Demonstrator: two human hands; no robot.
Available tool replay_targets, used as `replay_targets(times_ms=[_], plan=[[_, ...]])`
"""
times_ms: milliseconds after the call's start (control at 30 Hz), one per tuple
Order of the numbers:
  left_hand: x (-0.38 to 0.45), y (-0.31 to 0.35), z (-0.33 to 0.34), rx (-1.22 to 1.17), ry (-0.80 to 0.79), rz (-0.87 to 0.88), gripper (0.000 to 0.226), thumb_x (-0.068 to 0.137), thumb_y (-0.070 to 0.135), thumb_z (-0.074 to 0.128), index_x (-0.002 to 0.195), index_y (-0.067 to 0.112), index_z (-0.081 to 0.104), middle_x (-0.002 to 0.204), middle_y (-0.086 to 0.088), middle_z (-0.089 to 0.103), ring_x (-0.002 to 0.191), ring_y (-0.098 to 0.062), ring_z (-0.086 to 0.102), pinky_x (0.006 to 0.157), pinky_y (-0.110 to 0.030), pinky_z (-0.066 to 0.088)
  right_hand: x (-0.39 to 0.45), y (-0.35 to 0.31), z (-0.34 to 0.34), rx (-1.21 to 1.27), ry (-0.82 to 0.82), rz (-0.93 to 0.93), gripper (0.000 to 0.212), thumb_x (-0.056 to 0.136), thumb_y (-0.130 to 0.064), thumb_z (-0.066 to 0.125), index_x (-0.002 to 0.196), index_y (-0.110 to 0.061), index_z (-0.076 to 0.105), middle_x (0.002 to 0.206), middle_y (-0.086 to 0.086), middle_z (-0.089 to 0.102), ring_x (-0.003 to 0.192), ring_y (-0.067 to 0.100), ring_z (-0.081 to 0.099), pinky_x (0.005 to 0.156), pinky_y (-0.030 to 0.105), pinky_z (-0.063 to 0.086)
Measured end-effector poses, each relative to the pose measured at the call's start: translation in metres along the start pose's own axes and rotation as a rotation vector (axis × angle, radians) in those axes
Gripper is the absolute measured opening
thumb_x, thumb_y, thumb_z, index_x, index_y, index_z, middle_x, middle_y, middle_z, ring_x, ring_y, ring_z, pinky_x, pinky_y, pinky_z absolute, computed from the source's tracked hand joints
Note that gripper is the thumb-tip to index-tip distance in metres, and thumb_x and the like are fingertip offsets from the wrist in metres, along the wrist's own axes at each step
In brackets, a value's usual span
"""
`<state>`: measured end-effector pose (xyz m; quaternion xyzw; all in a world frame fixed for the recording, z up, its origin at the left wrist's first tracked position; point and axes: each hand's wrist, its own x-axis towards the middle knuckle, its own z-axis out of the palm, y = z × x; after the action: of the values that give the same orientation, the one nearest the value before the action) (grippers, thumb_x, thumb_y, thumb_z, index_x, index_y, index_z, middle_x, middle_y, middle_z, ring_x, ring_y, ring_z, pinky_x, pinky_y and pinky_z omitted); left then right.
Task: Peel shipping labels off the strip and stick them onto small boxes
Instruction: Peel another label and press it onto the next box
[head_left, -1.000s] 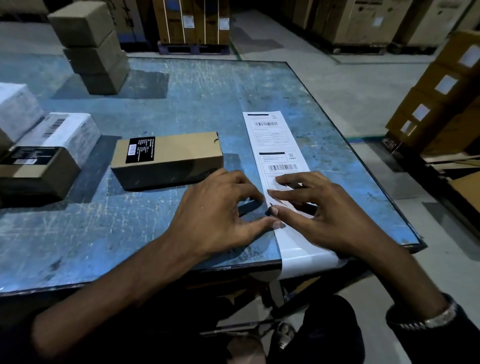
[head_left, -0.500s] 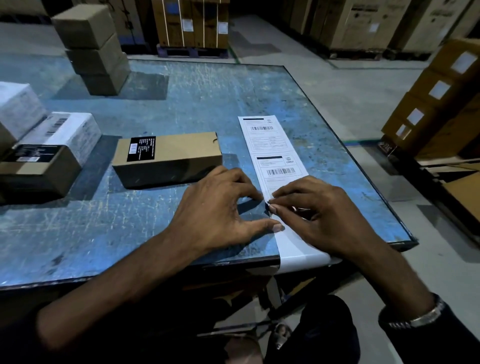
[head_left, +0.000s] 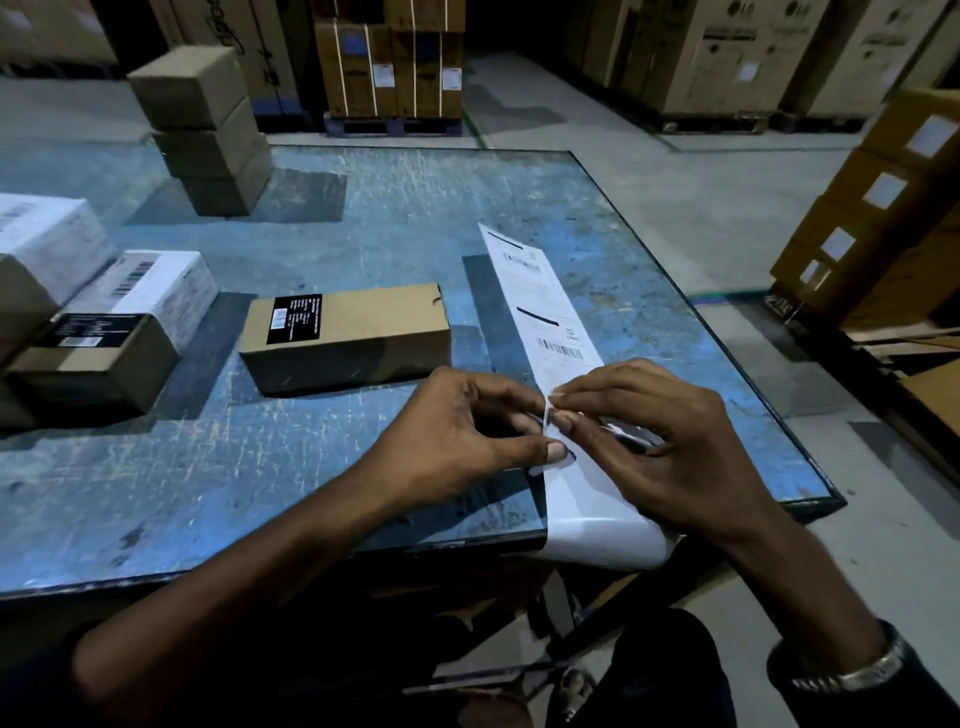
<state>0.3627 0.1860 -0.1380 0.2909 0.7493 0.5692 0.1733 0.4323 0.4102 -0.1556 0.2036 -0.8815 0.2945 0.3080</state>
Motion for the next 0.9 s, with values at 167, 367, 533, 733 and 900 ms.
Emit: replay_targets(times_ms=[167, 367, 533, 733, 900], plan=[[-0.002, 0.005, -0.002, -0.079, -0.061, -0.026, 0.025, 0.078, 0.001, 0.09, 0.101, 0.008, 0.084, 0.091, -0.004, 0.083, 0.086, -0.011, 0.078, 0.079, -0.018, 0.058, -0.004, 0.0, 0.0, 0.054, 0.019, 0.018, 0.016, 0.091, -0.019, 0.088, 0.105, -0.011, 0.085, 0.109, -0.003, 0.081, 0.102, 0.017, 0.075, 0.083, 0.042, 0.059], [0.0, 0.003, -0.002, -0.097, -0.08, -0.042, 0.026, 0.079, 0.001, 0.089, 0.104, 0.008, 0.085, 0.093, -0.006, 0.083, 0.09, -0.014, 0.08, 0.083, -0.023, 0.06, -0.004, -0.003, 0.0, 0.038, 0.06, -0.001, 0.008, 0.092, -0.015, 0.087, 0.099, -0.011, 0.086, 0.102, -0.003, 0.08, 0.095, 0.017, 0.075, 0.08, 0.041, 0.057], [0.0, 0.002, -0.005, -0.106, -0.108, -0.067, 0.029, 0.082, 0.002, 0.088, 0.11, 0.009, 0.084, 0.095, -0.01, 0.083, 0.096, -0.028, 0.08, 0.094, -0.036, 0.063, -0.006, -0.005, 0.004, -0.108, 0.063, -0.102, 0.007, 0.096, -0.014, 0.081, 0.098, -0.009, 0.086, 0.102, 0.0, 0.081, 0.092, 0.024, 0.074, 0.076, 0.041, 0.057], [0.0, 0.004, -0.006, -0.112, -0.082, -0.122, 0.028, 0.08, -0.001, 0.089, 0.106, 0.008, 0.083, 0.093, -0.008, 0.083, 0.092, -0.018, 0.08, 0.093, -0.03, 0.062, 0.003, -0.002, 0.001, -0.039, 0.053, -0.121, 0.012, 0.095, -0.02, 0.083, 0.096, -0.008, 0.086, 0.103, 0.003, 0.081, 0.093, 0.027, 0.076, 0.077, 0.042, 0.059], [0.0, 0.007, -0.005, -0.126, -0.084, -0.093, 0.025, 0.082, -0.005, 0.085, 0.103, 0.008, 0.083, 0.096, -0.01, 0.083, 0.092, -0.017, 0.08, 0.089, -0.026, 0.061, 0.008, -0.004, 0.0, -0.031, 0.042, -0.128, 0.009, 0.094, -0.015, 0.083, 0.094, -0.007, 0.086, 0.102, 0.002, 0.081, 0.092, 0.025, 0.076, 0.078, 0.041, 0.059]])
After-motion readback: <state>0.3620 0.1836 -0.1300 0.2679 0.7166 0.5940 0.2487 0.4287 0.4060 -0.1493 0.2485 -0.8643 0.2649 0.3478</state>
